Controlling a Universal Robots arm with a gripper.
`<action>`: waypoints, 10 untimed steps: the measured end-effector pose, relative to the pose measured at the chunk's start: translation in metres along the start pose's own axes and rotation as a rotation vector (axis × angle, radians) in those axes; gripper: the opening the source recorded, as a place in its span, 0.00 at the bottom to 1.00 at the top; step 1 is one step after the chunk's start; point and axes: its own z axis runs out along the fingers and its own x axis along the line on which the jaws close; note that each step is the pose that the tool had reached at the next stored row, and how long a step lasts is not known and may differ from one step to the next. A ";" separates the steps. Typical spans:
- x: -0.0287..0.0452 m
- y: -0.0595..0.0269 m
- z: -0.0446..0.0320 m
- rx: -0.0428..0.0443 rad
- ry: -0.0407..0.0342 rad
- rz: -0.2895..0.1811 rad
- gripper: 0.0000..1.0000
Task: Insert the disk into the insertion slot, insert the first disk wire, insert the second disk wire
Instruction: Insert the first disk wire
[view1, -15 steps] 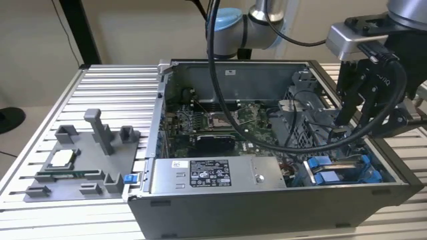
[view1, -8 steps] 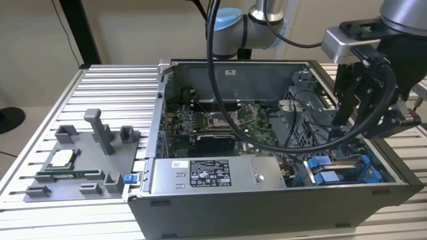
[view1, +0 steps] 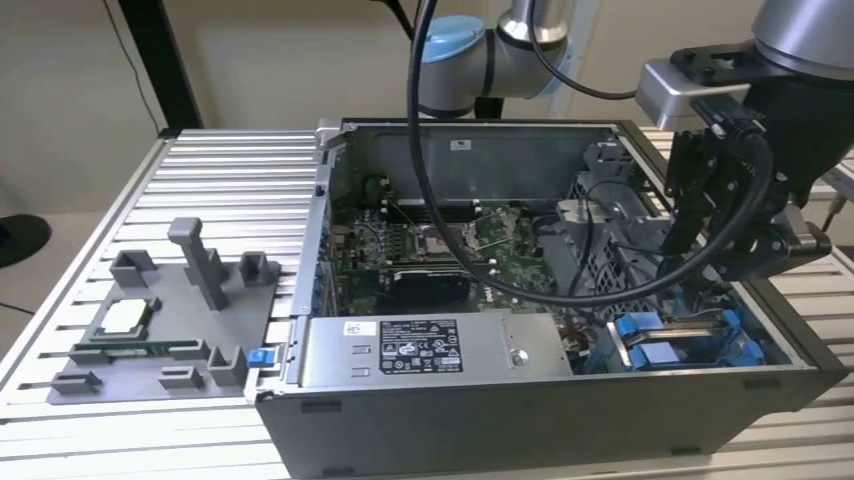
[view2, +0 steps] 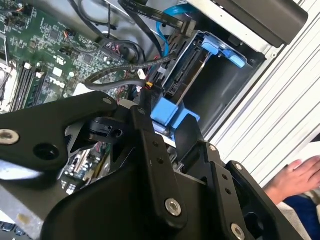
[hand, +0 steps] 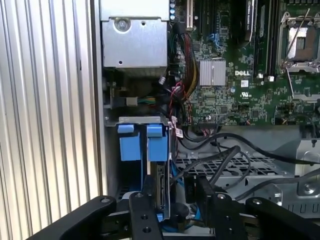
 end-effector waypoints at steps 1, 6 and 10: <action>0.0001 0.0001 0.0003 0.0000 -0.0005 0.001 1.00; -0.0002 0.0006 0.0038 0.0045 -0.0011 0.002 1.00; -0.0007 0.0007 0.0042 0.0047 -0.0035 0.004 1.00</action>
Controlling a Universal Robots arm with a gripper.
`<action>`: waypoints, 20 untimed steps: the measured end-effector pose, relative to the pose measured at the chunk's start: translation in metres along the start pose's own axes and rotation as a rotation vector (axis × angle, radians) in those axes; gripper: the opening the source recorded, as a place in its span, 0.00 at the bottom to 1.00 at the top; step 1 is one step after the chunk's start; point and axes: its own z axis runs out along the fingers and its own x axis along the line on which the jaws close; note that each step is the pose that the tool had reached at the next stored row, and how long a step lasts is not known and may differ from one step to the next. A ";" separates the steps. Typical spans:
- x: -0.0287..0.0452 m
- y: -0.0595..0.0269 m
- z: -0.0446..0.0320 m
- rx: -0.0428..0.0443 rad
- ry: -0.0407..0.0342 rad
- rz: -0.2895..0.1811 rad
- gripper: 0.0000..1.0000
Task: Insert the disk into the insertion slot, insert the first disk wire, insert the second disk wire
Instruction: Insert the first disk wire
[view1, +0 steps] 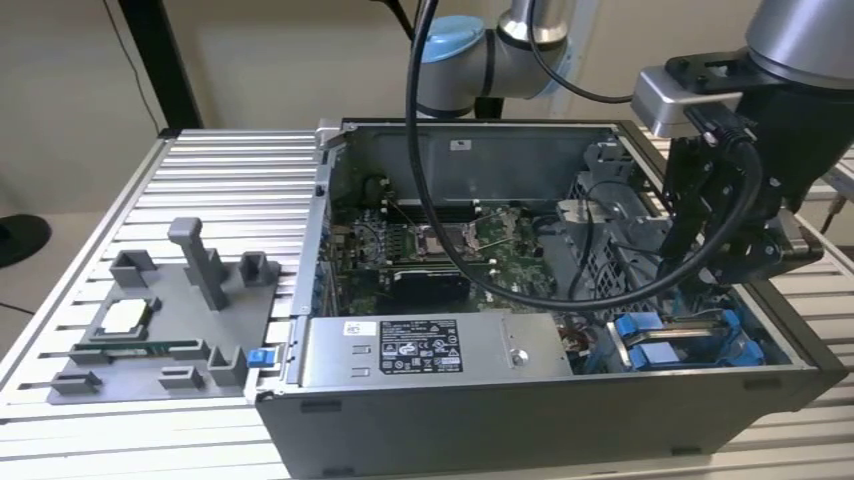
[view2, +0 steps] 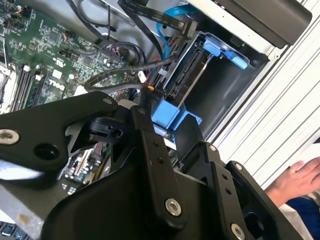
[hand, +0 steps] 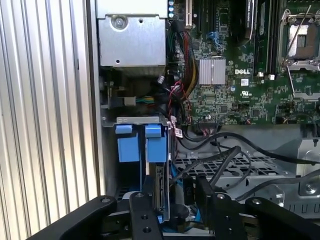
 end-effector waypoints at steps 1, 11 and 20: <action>-0.0002 0.0000 0.0001 0.0000 -0.0021 0.000 1.00; -0.0002 0.0002 0.0019 -0.0017 -0.0418 0.004 1.00; -0.0002 0.0002 0.0029 -0.0018 -0.0567 0.005 1.00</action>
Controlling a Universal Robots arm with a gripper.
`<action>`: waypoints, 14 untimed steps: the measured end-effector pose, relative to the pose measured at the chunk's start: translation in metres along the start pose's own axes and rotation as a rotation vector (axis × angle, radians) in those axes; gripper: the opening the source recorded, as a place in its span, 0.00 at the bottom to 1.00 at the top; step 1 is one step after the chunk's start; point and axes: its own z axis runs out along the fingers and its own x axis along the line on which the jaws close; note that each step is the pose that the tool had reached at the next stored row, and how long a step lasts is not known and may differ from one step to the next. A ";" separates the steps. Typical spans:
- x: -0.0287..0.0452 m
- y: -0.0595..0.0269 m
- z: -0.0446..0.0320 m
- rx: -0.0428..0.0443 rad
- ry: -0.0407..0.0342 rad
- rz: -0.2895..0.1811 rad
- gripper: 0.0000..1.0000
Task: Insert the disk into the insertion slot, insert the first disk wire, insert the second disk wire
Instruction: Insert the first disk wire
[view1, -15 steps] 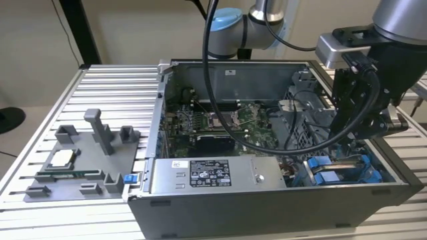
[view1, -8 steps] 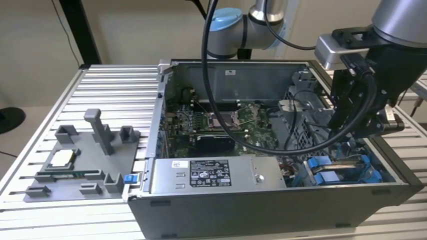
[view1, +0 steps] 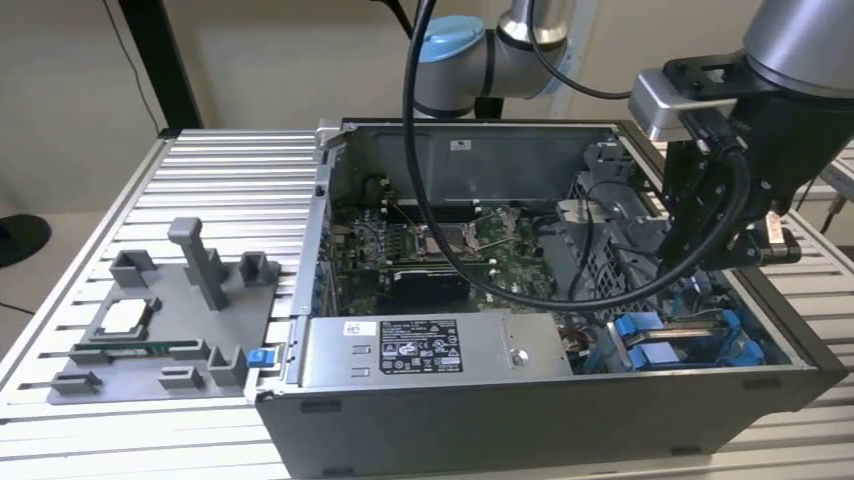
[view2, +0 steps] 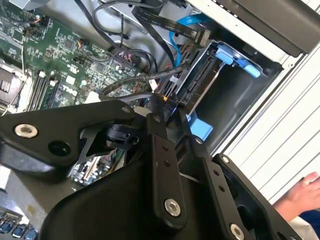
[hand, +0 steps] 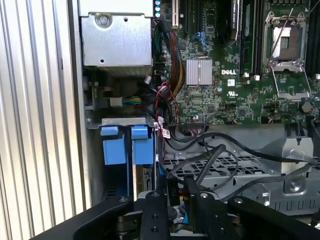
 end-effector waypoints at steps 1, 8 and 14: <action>0.0000 0.0000 0.0000 0.0000 -0.0001 0.000 1.00; 0.0000 0.0000 0.0000 0.0000 -0.0004 0.000 0.00; 0.0000 0.0000 0.0000 0.0000 -0.0007 0.000 0.00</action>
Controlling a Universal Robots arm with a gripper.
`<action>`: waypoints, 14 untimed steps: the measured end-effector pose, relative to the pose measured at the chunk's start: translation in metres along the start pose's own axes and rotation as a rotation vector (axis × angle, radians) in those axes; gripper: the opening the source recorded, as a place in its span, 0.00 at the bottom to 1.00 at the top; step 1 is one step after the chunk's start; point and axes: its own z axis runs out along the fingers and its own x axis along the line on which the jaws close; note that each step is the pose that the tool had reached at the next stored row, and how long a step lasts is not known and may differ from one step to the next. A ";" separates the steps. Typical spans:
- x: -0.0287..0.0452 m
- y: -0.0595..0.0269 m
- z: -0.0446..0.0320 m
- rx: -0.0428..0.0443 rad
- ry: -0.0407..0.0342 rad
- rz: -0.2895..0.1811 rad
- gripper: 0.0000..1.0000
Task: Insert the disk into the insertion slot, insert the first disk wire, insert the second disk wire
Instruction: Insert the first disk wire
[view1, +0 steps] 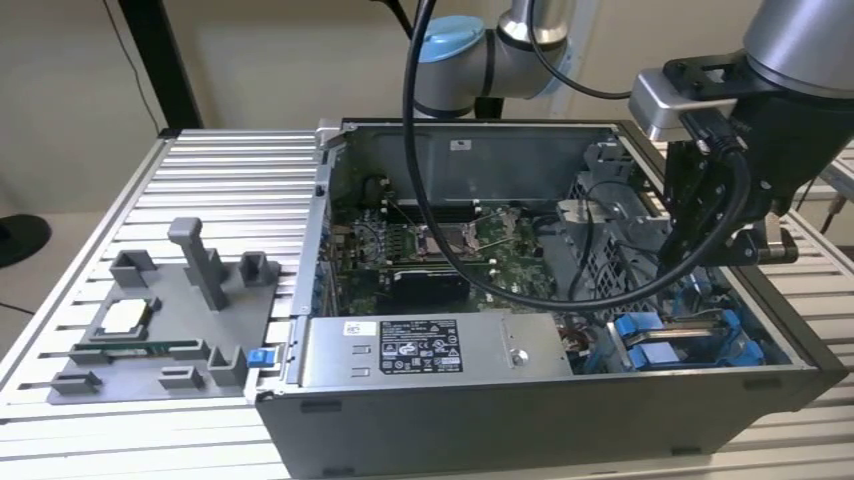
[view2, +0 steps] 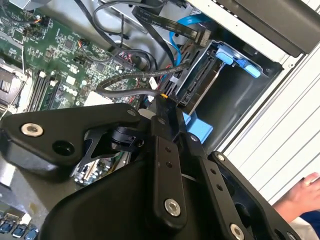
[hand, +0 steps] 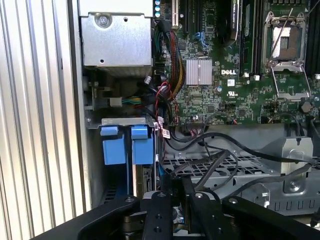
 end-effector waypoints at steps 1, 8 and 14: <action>0.0000 0.0000 0.0000 0.0000 0.0000 0.000 0.00; 0.0002 -0.0021 0.0002 -0.0002 -0.0002 0.000 0.00; 0.0008 -0.0203 0.0023 -0.0143 0.0006 0.001 0.00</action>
